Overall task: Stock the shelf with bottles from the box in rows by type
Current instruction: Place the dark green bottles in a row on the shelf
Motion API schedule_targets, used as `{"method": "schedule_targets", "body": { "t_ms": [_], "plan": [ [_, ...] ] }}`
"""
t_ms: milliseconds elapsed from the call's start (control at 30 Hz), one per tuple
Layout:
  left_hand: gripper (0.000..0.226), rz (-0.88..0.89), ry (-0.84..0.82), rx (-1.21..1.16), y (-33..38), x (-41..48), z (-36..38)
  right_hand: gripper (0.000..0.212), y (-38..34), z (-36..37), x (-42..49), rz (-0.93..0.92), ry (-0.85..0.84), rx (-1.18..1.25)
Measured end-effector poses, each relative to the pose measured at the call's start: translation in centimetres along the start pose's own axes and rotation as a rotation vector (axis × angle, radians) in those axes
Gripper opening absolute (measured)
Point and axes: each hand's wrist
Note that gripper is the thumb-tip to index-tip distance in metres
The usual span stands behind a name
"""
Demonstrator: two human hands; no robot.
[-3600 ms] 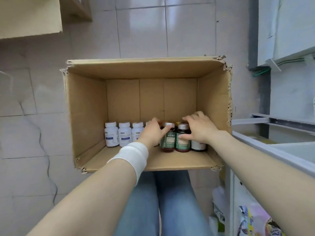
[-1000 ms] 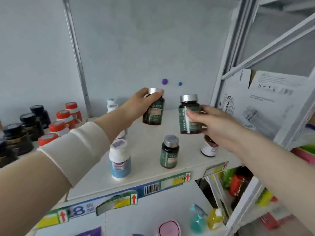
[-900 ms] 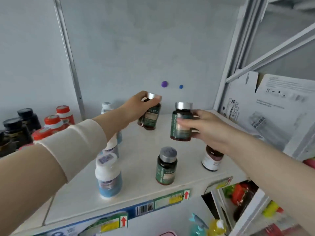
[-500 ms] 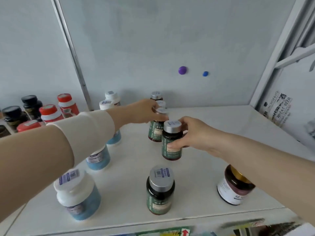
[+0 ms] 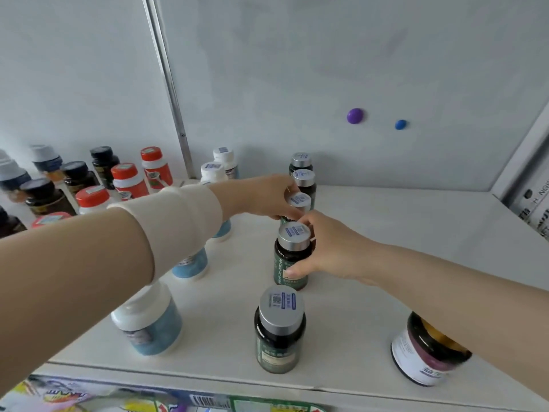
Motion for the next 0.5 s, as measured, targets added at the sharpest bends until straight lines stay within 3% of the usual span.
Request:
{"method": "schedule_targets", "body": {
  "t_ms": [167,367,500],
  "plan": [
    [0.057,0.037,-0.013,0.017,-0.4,0.2,0.1,0.067,-0.4,0.2,-0.6,0.006,0.016,-0.082],
    [0.062,0.081,-0.020,0.133,-0.3,-1.5,-1.1,0.058,-2.2,-3.3,-2.4,0.080,-0.001,-0.129],
    [0.062,0.111,0.093,0.563,-0.7,-4.5,-3.8,0.065,-3.4,-4.9,-3.2,0.141,0.033,-0.346]
  ]
}}
Point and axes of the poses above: each hand's wrist, its own x-axis towards the middle knuckle, its own z-axis out of the palm, y = z × x, and after that the axes turned 6 degrees about y, right-handed
